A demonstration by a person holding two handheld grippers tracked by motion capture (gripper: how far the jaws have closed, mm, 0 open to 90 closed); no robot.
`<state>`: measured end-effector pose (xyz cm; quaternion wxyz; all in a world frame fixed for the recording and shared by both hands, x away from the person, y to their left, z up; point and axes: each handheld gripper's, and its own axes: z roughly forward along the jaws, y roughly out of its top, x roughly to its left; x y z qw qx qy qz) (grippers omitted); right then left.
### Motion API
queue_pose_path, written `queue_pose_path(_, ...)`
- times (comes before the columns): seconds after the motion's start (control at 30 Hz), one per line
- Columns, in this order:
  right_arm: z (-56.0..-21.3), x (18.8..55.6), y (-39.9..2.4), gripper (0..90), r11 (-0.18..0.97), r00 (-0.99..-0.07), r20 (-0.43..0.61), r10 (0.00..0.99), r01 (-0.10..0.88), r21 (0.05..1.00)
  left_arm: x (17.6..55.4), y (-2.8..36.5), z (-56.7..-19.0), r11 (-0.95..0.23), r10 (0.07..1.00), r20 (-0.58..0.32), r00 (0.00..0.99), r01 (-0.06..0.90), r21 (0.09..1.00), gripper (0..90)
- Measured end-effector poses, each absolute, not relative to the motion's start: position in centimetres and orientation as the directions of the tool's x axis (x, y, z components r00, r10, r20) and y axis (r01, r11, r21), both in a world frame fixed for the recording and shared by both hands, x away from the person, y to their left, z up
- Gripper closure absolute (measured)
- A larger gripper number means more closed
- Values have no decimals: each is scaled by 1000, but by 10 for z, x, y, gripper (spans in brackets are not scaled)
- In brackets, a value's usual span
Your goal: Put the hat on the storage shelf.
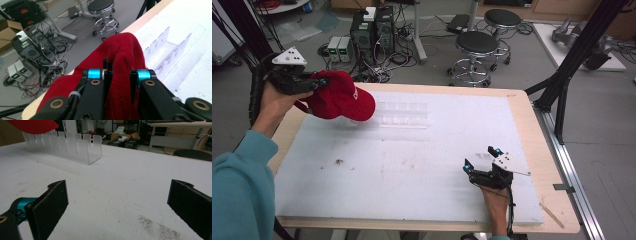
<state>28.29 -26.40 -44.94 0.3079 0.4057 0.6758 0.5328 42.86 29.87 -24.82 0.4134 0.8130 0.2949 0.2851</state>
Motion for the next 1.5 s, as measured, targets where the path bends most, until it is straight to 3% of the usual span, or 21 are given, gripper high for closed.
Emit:
queue_pose_path(0.3, -449, 283, -264, 22, 103, -481, 16, 876, 221, 970, 434, 284, -253, -504, 703, 236, 671, 235, 831, 825)
queue_pose_path(0.73, -449, 283, -264, 22, 100, -484, 22, 875, 226, 969, 444, 279, -258, -438, 735, 183, 652, 251, 863, 825)
queue_pose_path(1.5, -449, 283, -264, 21, 109, -489, 12, 872, 219, 970, 460, 251, -273, -251, 739, -9, 674, 287, 924, 821)
